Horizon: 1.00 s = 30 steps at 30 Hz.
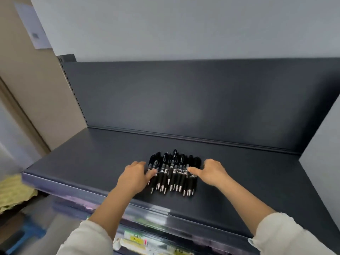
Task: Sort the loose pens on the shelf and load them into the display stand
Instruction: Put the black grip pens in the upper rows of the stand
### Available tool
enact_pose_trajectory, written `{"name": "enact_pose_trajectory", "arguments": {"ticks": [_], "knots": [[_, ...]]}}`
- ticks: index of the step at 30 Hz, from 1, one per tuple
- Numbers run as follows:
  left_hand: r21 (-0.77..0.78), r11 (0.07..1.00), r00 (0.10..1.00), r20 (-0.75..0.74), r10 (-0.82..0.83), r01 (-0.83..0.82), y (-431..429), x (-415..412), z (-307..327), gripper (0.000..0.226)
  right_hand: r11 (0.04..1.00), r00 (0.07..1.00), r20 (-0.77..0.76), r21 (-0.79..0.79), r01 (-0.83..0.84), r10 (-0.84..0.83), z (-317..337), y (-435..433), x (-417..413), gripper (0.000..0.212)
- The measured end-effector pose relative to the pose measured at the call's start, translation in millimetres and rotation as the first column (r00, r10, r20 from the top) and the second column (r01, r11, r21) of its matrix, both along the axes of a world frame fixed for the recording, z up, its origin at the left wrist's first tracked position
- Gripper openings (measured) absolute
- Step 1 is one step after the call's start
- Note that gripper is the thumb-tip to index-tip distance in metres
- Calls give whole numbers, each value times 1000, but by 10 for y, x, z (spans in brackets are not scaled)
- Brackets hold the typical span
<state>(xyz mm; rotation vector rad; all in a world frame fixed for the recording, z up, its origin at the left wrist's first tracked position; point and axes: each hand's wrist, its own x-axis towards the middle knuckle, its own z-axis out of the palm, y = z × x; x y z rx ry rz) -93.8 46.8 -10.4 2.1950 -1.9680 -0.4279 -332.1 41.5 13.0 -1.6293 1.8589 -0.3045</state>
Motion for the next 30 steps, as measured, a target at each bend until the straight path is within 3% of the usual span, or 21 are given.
{"name": "enact_pose_trajectory", "arguments": {"ticks": [9, 10, 14, 21, 25, 28, 30], "knots": [[148, 976, 966, -229, -120, 157, -418, 5, -86, 96, 993, 990, -107, 50, 103, -97, -88, -100, 273, 55], [164, 974, 962, -252, -110, 155, -448, 6, -97, 95, 992, 989, -104, 57, 111, -105, -89, -114, 284, 52], [190, 971, 954, -286, -89, 148, -457, -48, -78, 57, 983, 985, -55, 78, 169, -165, -93, -149, 314, 35], [186, 976, 923, -384, -38, 118, -461, -88, -57, 61, 974, 979, -37, 101, 201, -198, -24, -172, 390, 32], [165, 980, 952, -301, -58, 112, -431, -118, 17, 55, 975, 979, -48, 90, 202, -199, -33, -152, 405, 29], [169, 978, 964, -254, -75, 120, -423, -81, 76, 44, 975, 973, -91, 51, 217, -212, -85, -120, 362, 43], [190, 975, 976, -201, -80, 119, -405, -50, 89, 41, 976, 973, -91, 22, 215, -212, -102, -103, 336, 36]]}}
